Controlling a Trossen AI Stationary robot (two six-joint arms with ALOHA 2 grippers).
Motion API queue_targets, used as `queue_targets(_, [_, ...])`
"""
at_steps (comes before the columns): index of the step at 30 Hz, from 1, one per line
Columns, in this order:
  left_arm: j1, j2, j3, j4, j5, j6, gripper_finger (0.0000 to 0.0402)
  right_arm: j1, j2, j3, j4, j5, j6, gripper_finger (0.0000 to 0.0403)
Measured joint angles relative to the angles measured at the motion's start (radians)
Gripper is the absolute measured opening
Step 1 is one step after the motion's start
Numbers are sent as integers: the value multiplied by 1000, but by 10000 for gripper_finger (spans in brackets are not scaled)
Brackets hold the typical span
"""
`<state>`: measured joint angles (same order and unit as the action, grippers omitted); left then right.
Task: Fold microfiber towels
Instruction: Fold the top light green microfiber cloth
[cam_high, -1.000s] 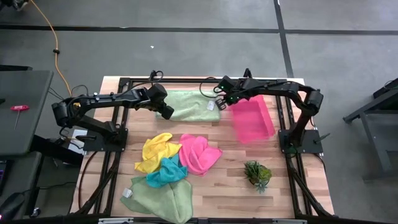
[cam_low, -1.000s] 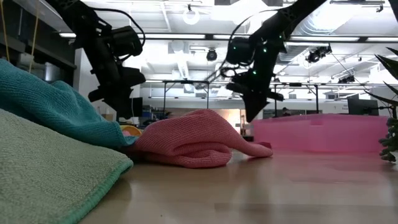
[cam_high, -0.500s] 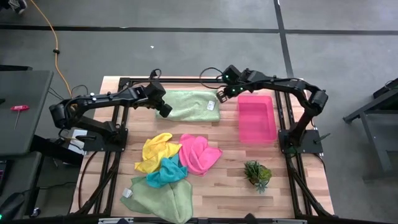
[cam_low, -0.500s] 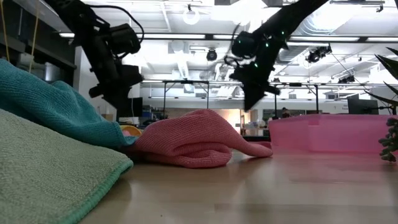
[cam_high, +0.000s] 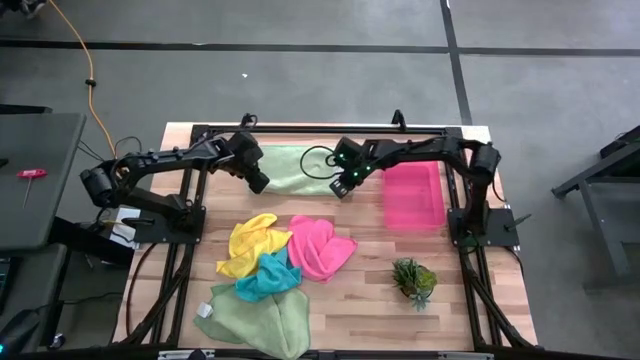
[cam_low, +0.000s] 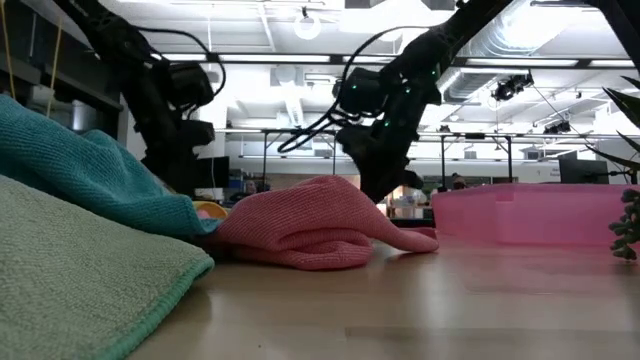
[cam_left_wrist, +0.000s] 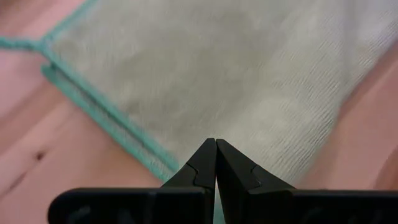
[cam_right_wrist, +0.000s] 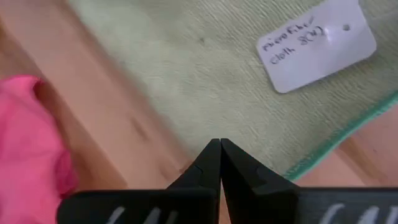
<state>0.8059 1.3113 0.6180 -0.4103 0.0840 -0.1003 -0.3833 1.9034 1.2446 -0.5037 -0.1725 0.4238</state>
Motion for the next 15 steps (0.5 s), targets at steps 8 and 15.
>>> queue_targets(8, [0, 0, -64, 136, -23, -20, 0, 3, 34, 0, -5, 12, 27, 0])
queue_targets(15, [0, 0, -131, 254, -72, -22, 0, 35, 36, 0, -11, 10, 32, 0])
